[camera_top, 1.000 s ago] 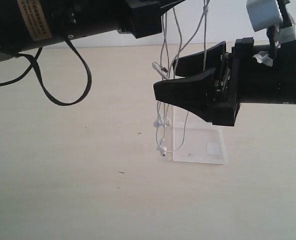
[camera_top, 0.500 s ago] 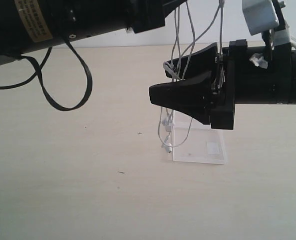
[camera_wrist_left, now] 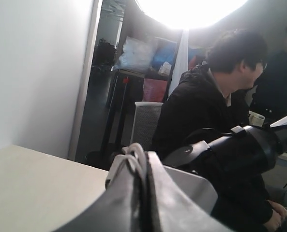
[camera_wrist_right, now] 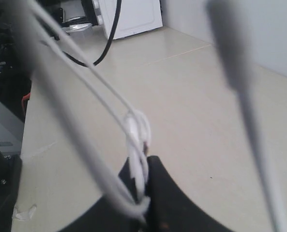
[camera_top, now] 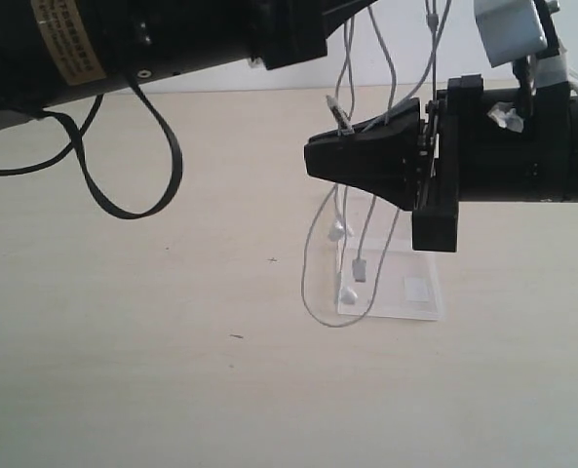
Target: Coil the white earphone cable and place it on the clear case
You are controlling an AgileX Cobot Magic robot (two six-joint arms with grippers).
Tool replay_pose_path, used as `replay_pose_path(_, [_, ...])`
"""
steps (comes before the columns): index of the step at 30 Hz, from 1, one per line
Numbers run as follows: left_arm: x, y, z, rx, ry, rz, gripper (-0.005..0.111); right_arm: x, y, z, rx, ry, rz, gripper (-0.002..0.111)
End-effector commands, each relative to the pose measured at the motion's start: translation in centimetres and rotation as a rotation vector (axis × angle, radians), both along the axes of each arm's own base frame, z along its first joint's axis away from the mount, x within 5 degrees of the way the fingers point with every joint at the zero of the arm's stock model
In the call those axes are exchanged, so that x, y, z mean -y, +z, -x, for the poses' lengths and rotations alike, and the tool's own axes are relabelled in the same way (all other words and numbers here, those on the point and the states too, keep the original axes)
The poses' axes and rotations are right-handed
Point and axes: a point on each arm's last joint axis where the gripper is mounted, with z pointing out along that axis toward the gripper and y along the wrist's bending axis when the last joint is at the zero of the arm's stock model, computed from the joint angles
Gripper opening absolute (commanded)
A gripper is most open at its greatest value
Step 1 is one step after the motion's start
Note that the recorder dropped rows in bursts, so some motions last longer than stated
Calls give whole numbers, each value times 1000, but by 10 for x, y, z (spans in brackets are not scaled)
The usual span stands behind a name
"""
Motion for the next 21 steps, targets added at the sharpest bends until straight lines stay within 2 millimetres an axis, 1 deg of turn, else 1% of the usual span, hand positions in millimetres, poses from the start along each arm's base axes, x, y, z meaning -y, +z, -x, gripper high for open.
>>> replay_pose_path(1, [-1,0,-1,-18,15,11,0,-1,2,-1,7,6,-13,0])
replay_pose_path(9, [-8,0,-6,-15,134,-77,0,-1,1,-1,-77,-17,-31,0])
replay_pose_path(18, [-11,-6,-11,-45,201,-137,0,2,-10,-1,-218,-60,71,0])
replay_pose_path(21, [-13,-10,-15,-64,245,-179,0,5,-13,-3,-250,-106,101,0])
